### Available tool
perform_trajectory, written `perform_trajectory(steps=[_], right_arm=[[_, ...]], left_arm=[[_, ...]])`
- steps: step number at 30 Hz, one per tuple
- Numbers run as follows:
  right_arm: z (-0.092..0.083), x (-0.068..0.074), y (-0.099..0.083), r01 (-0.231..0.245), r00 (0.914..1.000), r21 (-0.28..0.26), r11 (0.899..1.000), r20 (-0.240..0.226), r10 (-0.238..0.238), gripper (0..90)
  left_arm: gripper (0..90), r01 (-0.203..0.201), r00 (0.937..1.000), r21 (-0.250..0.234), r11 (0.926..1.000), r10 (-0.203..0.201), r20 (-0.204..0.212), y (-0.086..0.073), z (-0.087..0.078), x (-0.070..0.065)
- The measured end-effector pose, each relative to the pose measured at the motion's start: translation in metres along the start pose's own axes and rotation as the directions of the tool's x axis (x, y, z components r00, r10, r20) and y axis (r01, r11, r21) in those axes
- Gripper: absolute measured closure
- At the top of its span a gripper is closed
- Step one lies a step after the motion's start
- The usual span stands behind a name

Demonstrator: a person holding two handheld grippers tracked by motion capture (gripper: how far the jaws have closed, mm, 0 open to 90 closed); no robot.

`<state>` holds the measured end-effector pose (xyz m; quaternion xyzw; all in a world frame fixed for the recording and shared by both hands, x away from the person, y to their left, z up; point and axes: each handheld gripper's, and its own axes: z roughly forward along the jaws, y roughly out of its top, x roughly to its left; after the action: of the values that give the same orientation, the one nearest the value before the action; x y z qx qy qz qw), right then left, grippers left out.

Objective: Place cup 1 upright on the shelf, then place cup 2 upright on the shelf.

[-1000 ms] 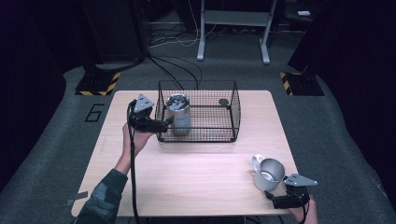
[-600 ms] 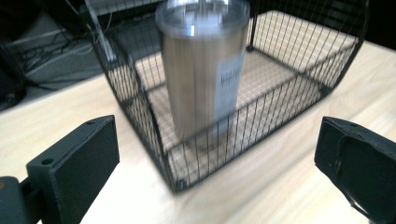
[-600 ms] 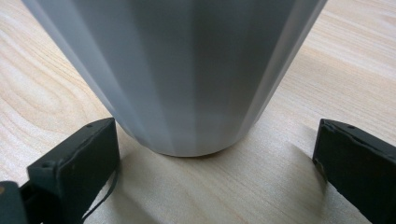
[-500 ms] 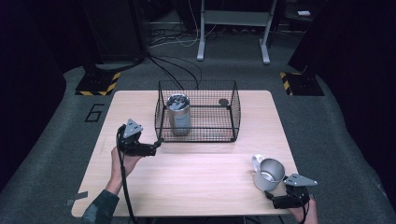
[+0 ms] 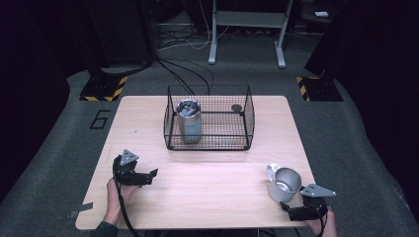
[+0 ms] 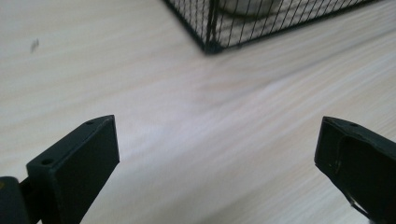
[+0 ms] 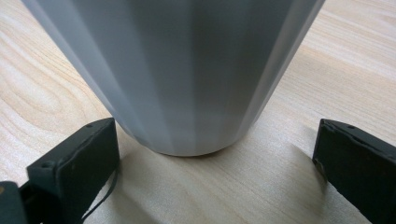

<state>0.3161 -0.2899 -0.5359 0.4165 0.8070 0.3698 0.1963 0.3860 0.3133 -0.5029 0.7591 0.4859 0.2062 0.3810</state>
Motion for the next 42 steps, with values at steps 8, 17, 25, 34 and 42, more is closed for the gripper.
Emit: perform_trajectory(steps=[8, 17, 25, 34, 42], right_arm=[[-0.001, 0.000, -0.002, -0.019, 0.9998, -0.010, 1.000, 0.004, 0.019, 0.0], [0.004, 0.010, 0.009, 0.021, 0.9994, 0.044, 0.999, -0.029, -0.020, 0.0], [-0.004, 0.008, 0.008, 0.001, 0.9992, 0.058, 0.998, -0.041, 0.002, 0.0], [-0.020, 0.008, 0.011, -0.050, 0.9981, -0.038, 0.998, -0.039, 0.049, 0.0], [-0.034, 0.015, 0.034, -0.060, 0.9977, -0.090, 0.994, -0.038, 0.056, 0.0]], left_arm=[[0.0, 0.037, 0.9989, 0.049, 0.9981, -0.035, -0.033, -0.027, 0.008, 0.015], [0.0, -0.032, 0.9984, 0.100, 0.9945, 0.036, -0.043, -0.024, 0.013, 0.024], [0.0, -0.034, 0.9980, 0.086, 0.9957, 0.038, -0.051, -0.025, 0.014, 0.023], [0.1, -0.033, 0.9977, 0.081, 0.9961, 0.038, -0.055, -0.024, 0.014, 0.023], [0.1, -0.030, 0.9978, 0.078, 0.9965, 0.034, -0.057, -0.024, 0.015, 0.023]])
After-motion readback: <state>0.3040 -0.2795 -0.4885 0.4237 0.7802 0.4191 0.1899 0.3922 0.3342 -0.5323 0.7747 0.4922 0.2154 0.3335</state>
